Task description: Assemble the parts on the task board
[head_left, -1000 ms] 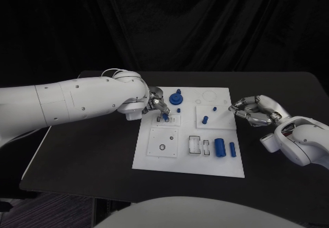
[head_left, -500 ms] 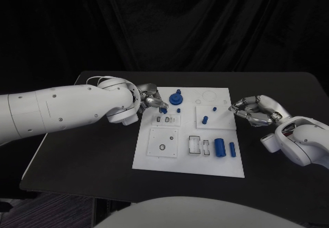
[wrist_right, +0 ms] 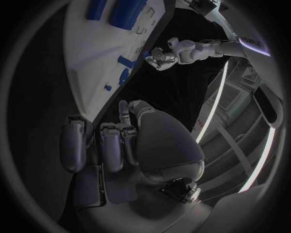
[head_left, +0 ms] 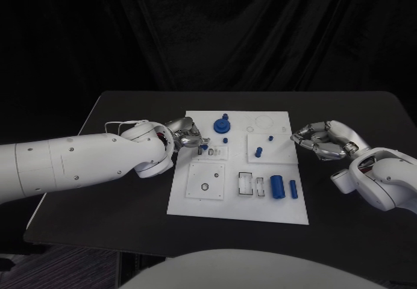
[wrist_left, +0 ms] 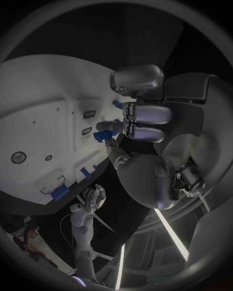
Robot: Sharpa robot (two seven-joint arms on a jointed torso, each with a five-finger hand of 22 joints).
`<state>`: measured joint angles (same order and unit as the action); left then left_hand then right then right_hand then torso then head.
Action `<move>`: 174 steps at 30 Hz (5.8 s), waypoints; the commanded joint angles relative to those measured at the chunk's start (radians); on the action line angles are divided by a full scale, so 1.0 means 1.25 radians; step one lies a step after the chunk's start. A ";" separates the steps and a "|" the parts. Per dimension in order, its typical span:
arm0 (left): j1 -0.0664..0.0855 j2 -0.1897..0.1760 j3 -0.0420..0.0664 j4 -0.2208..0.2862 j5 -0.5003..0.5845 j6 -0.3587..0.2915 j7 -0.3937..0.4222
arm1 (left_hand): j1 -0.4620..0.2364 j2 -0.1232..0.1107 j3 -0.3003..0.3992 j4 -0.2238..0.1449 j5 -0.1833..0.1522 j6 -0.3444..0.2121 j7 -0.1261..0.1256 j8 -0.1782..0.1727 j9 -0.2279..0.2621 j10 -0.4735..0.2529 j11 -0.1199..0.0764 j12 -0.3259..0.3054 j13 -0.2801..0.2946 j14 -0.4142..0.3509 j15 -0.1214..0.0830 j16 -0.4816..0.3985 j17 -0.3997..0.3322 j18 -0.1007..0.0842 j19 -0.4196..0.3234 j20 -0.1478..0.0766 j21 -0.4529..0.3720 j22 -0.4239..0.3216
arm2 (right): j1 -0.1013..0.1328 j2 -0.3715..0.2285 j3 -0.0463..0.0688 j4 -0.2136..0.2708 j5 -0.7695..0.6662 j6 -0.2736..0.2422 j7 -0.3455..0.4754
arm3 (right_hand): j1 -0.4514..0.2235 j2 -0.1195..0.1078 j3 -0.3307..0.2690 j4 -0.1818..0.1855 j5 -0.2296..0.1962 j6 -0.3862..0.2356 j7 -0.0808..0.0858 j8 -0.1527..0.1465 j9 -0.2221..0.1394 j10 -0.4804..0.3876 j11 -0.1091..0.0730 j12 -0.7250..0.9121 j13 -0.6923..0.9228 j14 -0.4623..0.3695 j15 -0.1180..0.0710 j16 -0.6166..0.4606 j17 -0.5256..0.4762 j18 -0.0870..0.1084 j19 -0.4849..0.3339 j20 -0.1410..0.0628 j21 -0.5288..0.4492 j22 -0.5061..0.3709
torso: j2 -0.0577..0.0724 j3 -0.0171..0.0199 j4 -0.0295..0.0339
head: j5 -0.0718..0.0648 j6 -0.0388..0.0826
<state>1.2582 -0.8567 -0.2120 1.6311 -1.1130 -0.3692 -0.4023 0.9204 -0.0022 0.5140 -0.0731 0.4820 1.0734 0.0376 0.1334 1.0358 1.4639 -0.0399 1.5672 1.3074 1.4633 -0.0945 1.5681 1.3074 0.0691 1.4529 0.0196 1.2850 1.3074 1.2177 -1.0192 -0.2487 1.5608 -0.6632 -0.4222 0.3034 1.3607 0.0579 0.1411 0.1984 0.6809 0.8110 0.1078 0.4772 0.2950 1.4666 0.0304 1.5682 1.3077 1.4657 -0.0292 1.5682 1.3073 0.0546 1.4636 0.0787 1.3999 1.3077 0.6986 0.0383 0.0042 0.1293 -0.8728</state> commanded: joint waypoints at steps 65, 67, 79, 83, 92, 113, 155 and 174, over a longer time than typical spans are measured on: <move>-0.087 0.033 0.001 -0.043 -0.030 -0.124 0.089 | 0.075 0.017 -0.095 0.080 -0.013 -0.006 -0.009 0.013 -0.006 0.086 -0.005 0.003 0.211 0.086 -0.004 0.002 0.211 0.005 0.005 -0.007 -0.016 0.067 | -0.001 -0.007 0.000 0.008 -0.003 -0.014 -0.003 | 0.003 -0.006 0.007 -0.004 0.008 -0.007 0.000 0.005 -0.001 0.083 0.001 0.002 0.210 0.084 -0.003 0.002 0.211 -0.006 0.008 -0.002 -0.002 0.161 | 0.003 0.0006 -0.0004 | 0.005 0.000; -0.087 0.033 0.001 -0.044 -0.030 -0.123 0.095 | 0.094 0.015 -0.078 0.060 0.009 -0.008 -0.009 0.015 -0.003 0.086 -0.005 0.003 0.211 0.086 -0.005 0.002 0.211 0.005 0.006 -0.008 -0.015 0.069 | -0.001 -0.007 0.000 0.007 -0.003 -0.015 -0.003 | 0.003 -0.006 0.007 -0.004 0.008 -0.007 0.000 0.005 -0.001 0.083 0.001 0.002 0.210 0.084 -0.003 0.002 0.211 -0.006 0.008 -0.002 -0.002 0.161 | 0.003 0.0006 -0.0004 | 0.005 0.000; -0.088 0.031 0.001 -0.048 -0.030 -0.151 0.115 | 0.102 0.007 -0.052 0.041 0.054 -0.005 -0.009 0.028 0.007 0.086 -0.005 0.003 0.211 0.086 -0.005 0.002 0.211 0.005 0.006 -0.008 -0.017 0.070 | -0.001 -0.005 0.000 0.005 -0.003 -0.014 -0.003 | 0.003 -0.006 0.008 -0.005 0.009 -0.006 0.000 0.006 -0.001 0.083 0.001 0.002 0.210 0.084 -0.003 0.002 0.211 -0.006 0.007 -0.002 -0.003 0.160 | 0.003 0.0007 -0.0006 | 0.005 0.000; -0.088 0.032 0.001 -0.049 -0.030 -0.154 0.115 | 0.101 0.006 -0.051 0.040 0.053 -0.004 -0.009 0.030 0.009 0.086 -0.006 0.003 0.211 0.086 -0.005 0.002 0.211 0.005 0.006 -0.008 -0.018 0.070 | -0.001 -0.004 0.000 0.004 -0.003 -0.014 -0.003 | 0.003 -0.006 0.008 -0.005 0.009 -0.006 0.000 0.006 -0.001 0.083 0.001 0.002 0.210 0.084 -0.003 0.002 0.211 -0.006 0.007 -0.002 -0.003 0.160 | 0.003 0.0007 -0.0005 | 0.004 0.000; -0.088 0.035 0.001 -0.056 -0.030 -0.160 0.111 | 0.083 0.008 -0.053 0.052 -0.029 -0.010 -0.010 0.042 0.021 0.086 -0.006 0.003 0.211 0.086 -0.005 0.002 0.211 0.006 0.005 -0.008 -0.024 0.069 | -0.001 -0.004 0.000 0.004 -0.003 -0.014 -0.003 | 0.003 -0.006 0.008 -0.005 0.009 -0.006 0.000 0.006 -0.001 0.083 0.001 0.002 0.210 0.084 -0.003 0.002 0.211 -0.006 0.007 -0.002 -0.003 0.160 | 0.003 0.0006 -0.0007 | 0.005 0.000; -0.090 0.046 0.001 -0.065 -0.030 -0.145 0.100 | 0.048 0.010 -0.118 0.120 -0.168 -0.010 -0.009 0.047 0.016 0.086 -0.005 0.003 0.211 0.086 -0.005 0.002 0.211 0.007 0.004 -0.008 -0.038 0.069 | -0.001 -0.002 0.000 0.003 -0.003 -0.013 -0.001 | 0.002 -0.006 0.010 -0.006 0.010 -0.007 0.000 0.007 -0.001 0.083 0.001 0.002 0.210 0.084 -0.003 0.002 0.211 -0.006 0.007 -0.002 -0.003 0.161 | 0.002 0.0007 -0.0005 | 0.005 0.000; -0.092 0.034 0.001 -0.057 -0.030 -0.122 0.100 | -0.082 0.082 -0.393 0.292 -0.186 0.013 -0.023 0.115 0.112 0.086 -0.016 0.003 0.211 0.086 -0.013 0.002 0.211 0.001 0.021 -0.015 -0.017 0.098 | -0.001 -0.005 0.000 0.004 -0.003 -0.011 -0.003 | 0.001 -0.006 0.013 -0.008 0.012 -0.007 0.000 0.009 -0.002 0.083 0.001 0.002 0.210 0.084 -0.002 0.002 0.211 -0.006 0.007 -0.002 -0.003 0.161 | 0.003 0.0008 -0.0006 | 0.009 0.000; -0.088 -0.016 0.004 0.020 -0.030 -0.207 0.163 | 0.124 0.060 -0.390 0.263 -0.052 -0.020 -0.034 0.150 0.221 0.086 -0.024 0.003 0.211 0.086 -0.020 0.002 0.211 -0.004 0.032 -0.022 0.005 0.119 | -0.001 -0.013 0.000 0.007 -0.003 -0.017 0.001 | 0.001 -0.006 0.013 -0.008 0.012 -0.007 0.000 0.009 -0.002 0.083 0.001 0.002 0.210 0.084 -0.002 0.002 0.211 -0.006 0.007 -0.002 -0.003 0.161 | 0.002 0.0004 -0.0002 | 0.001 0.000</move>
<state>1.1458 -0.8719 -0.2085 1.6440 -1.1479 -0.5754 -0.2462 1.0628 0.0760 0.0244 0.2615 0.4136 1.0555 -0.0054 0.3174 1.3066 1.4671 -0.0620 1.5672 1.3074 1.4651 -0.1109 1.5681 1.3073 0.0690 1.4674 -0.0021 1.2885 1.3081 1.2177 -1.0332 -0.2487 1.5665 -0.6634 -0.4309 0.3053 1.3607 0.0579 0.1521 0.1874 0.6928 0.8111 0.1077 0.4822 0.2942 1.4666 0.0304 1.5682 1.3078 1.4657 -0.0292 1.5682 1.3073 0.0547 1.4636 0.0787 1.3999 1.3077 0.7022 0.0389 0.0038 0.1320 -0.8727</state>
